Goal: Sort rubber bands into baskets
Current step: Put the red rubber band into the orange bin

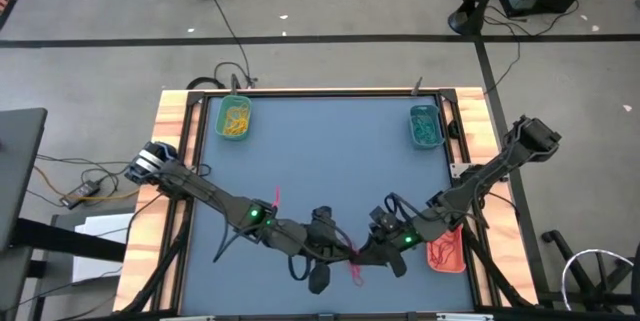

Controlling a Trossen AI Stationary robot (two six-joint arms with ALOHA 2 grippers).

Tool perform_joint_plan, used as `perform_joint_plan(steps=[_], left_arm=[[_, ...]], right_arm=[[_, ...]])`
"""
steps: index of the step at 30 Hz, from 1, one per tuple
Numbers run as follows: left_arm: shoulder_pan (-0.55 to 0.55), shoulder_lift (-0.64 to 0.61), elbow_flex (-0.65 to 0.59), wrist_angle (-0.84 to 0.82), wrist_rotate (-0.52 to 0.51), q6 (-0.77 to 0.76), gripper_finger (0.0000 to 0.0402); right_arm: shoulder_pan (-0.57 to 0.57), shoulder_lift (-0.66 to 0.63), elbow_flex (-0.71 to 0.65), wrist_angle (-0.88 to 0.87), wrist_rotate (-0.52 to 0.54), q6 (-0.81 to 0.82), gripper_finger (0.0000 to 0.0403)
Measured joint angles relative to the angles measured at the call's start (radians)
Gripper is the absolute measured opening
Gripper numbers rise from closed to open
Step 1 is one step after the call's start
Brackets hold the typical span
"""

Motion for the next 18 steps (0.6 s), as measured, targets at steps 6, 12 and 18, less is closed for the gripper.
perform_joint_plan(steps=[6, 12, 18], left_arm=[[0.008, 0.004, -0.004, 0.074, 0.015, 0.000, 0.0006], [0.010, -0.002, 0.001, 0.162, 0.226, 0.024, 0.0019], [0.030, -0.011, 0.002, 0.079, 0.220, -0.033, 0.0019]], right_arm=[[0.010, -0.001, 0.005, -0.102, -0.011, -0.002, 0.0013], [0.013, 0.000, 0.003, -0.231, -0.051, 0.036, 0.0009], [0.020, -0.021, 0.000, -0.531, -0.123, 0.152, 0.0008]])
